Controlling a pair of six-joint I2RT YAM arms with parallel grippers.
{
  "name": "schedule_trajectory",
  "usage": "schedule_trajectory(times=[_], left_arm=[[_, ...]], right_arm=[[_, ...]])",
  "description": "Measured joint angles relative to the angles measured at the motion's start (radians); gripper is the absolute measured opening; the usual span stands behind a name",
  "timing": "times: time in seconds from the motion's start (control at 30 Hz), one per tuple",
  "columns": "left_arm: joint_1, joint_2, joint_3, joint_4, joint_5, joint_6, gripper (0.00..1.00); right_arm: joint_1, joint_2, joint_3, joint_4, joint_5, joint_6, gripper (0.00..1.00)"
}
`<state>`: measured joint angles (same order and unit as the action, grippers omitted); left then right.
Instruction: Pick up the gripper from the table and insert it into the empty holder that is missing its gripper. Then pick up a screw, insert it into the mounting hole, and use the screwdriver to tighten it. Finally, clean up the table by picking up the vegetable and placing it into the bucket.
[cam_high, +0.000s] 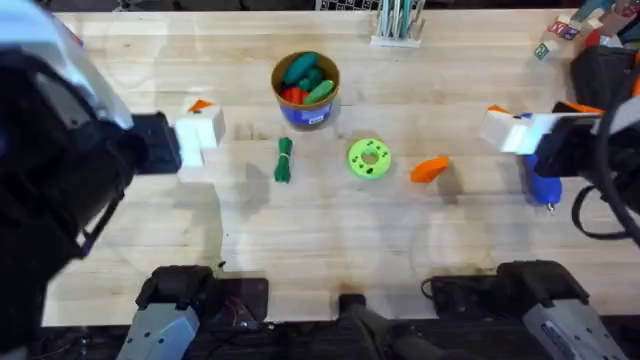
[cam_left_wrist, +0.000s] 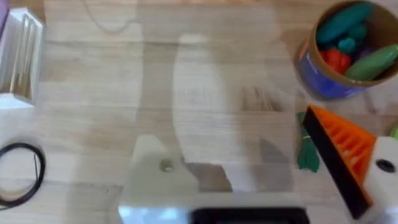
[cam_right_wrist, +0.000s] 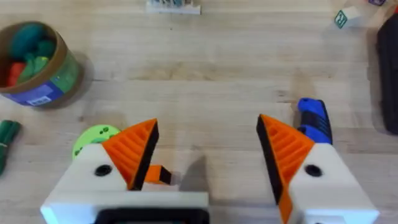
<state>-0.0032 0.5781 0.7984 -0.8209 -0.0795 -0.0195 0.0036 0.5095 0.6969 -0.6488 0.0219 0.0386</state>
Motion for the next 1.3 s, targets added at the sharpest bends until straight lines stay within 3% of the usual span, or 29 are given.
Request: schedule_trajectory(times=[0.3, 0.47, 0.63, 0.73, 0.77, 0.8, 0.97, 1.03, 1.23, 1.3], left_arm=[[0.0, 0.155, 0.044, -0.008, 0.001, -0.002, 0.985], [0.0, 0.217, 0.044, -0.041, 0.017, -0.1, 0.985], [-0.005, 0.332, 0.039, -0.038, 0.162, -0.137, 0.986], [-0.041, 0.405, 0.036, -0.019, 0.231, -0.134, 0.987], [-0.058, 0.426, 0.036, -0.01, 0.246, -0.133, 0.951], [-0.079, 0.447, 0.036, 0.0, 0.259, -0.134, 0.839], [-0.163, 0.524, 0.036, 0.032, 0.287, -0.128, 0.062], [-0.185, 0.527, 0.036, 0.033, 0.292, -0.124, 0.009], [-0.241, 0.41, 0.035, 0.023, 0.297, -0.121, 0.925], [-0.262, 0.338, 0.035, 0.029, 0.297, -0.123, 0.982]], right_arm=[[0.0, 0.074, 0.007, -0.006, -0.001, -0.017, 0.964], [0.0, 0.074, 0.007, -0.006, -0.001, -0.017, 0.964], [0.0, 0.075, 0.007, -0.006, -0.001, -0.017, 0.964], [0.0, 0.075, 0.007, -0.006, -0.001, -0.017, 0.964], [0.0, 0.075, 0.007, -0.006, -0.001, -0.017, 0.964], [0.0, 0.075, 0.007, -0.006, -0.001, -0.017, 0.964], [0.0, 0.075, 0.007, -0.006, -0.001, -0.017, 0.964], [0.0, 0.075, 0.007, -0.006, -0.001, -0.017, 0.962], [0.0, 0.074, 0.007, -0.006, -0.001, -0.017, 0.964], [0.0, 0.075, 0.007, -0.006, -0.001, -0.017, 0.964]])
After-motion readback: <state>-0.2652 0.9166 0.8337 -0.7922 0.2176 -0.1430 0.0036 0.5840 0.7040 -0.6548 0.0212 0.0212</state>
